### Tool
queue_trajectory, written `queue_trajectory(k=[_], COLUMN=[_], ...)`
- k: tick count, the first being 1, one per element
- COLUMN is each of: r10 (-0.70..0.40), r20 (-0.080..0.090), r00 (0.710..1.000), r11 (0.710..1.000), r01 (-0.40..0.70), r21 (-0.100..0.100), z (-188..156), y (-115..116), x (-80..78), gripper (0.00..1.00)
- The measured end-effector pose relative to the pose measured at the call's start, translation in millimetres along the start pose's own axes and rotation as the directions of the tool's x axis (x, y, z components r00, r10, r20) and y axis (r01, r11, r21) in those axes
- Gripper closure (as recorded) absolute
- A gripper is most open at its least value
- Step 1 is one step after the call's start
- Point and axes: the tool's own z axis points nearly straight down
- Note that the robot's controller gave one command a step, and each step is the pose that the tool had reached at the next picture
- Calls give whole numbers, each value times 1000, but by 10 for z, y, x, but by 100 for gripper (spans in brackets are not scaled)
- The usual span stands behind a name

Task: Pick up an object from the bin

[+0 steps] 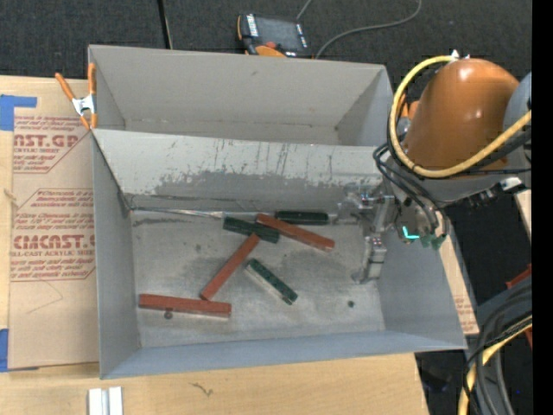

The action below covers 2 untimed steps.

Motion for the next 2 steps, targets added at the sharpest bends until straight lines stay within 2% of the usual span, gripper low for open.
queue_trajectory(k=[1,2], r10=[-141,121], r20=[2,8], r00=[990,993], r11=[990,993], r01=[141,-121], r21=[-1,-1], z=[1226,1738], y=[297,-43], x=[-656,-551], gripper=[0,0])
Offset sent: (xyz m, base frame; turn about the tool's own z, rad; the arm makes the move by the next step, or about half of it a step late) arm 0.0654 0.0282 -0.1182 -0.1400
